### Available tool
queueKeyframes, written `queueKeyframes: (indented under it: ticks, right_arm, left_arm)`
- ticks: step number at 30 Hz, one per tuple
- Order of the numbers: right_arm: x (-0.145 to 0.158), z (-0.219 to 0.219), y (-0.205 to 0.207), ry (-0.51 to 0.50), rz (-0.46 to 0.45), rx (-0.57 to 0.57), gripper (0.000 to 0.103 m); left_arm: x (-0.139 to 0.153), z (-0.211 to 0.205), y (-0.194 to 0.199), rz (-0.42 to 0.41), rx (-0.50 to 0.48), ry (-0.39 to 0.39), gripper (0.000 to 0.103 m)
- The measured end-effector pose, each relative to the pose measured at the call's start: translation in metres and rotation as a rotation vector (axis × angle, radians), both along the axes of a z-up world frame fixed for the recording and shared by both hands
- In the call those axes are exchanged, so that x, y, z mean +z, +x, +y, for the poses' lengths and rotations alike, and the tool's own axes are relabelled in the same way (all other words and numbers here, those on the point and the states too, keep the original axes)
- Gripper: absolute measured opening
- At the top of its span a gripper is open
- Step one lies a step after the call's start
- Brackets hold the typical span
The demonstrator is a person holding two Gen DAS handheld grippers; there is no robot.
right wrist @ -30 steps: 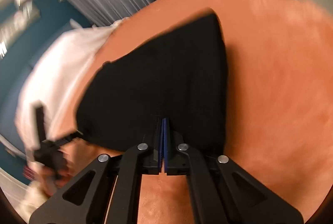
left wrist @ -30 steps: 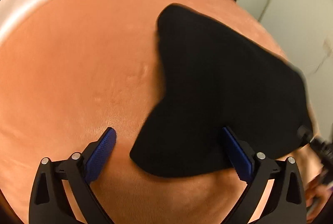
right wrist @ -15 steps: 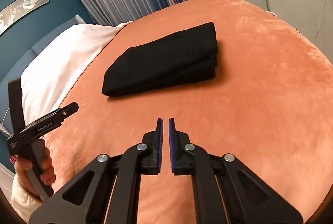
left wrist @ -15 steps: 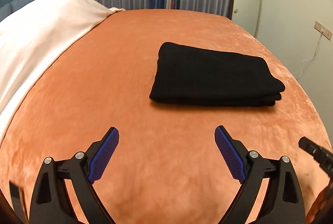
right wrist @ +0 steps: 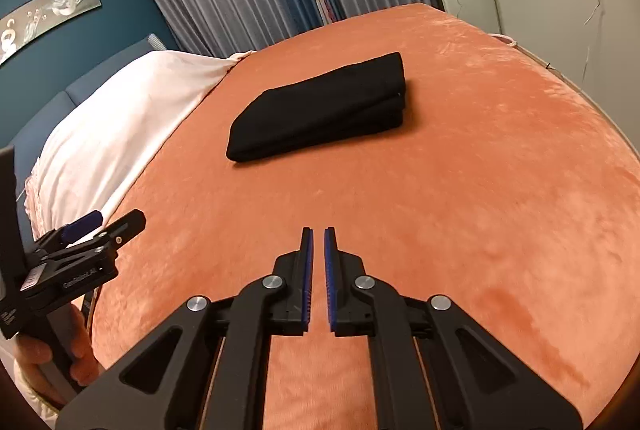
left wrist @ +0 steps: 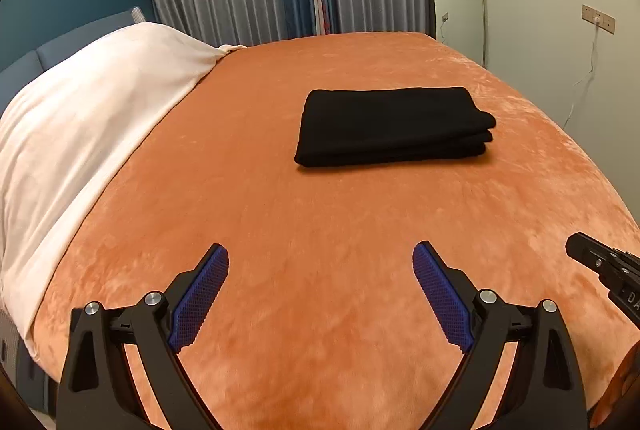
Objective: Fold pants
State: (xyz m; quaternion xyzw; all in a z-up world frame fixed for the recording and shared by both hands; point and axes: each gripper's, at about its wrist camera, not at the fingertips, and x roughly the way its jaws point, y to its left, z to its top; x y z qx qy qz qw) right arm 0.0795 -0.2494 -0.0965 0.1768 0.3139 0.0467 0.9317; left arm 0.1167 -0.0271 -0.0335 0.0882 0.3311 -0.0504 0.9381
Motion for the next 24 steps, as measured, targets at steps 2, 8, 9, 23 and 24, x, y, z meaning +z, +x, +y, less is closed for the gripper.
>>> queueKeyframes:
  ticks: [2, 8, 9, 23, 24]
  right_arm:
    - [0.002, 0.005, -0.01, -0.005, -0.004, -0.003, 0.006]
    - [0.016, 0.028, -0.034, -0.115, -0.037, -0.028, 0.026]
    - [0.018, 0.031, -0.039, -0.122, -0.048, -0.03, 0.045]
    - [0.049, 0.076, -0.087, -0.225, -0.144, -0.07, 0.098]
    - [0.05, 0.077, -0.089, -0.231, -0.145, -0.079, 0.098]
  left_arm:
    - [-0.002, 0.001, -0.007, 0.017, 0.008, -0.001, 0.092]
    - [-0.007, 0.006, -0.027, 0.038, 0.031, -0.002, 0.092]
    - [-0.007, 0.006, -0.031, 0.037, 0.03, 0.0, 0.092]
    - [0.005, 0.011, -0.081, 0.02, 0.014, 0.025, 0.098]
    - [0.007, 0.012, -0.083, 0.016, 0.016, 0.026, 0.098]
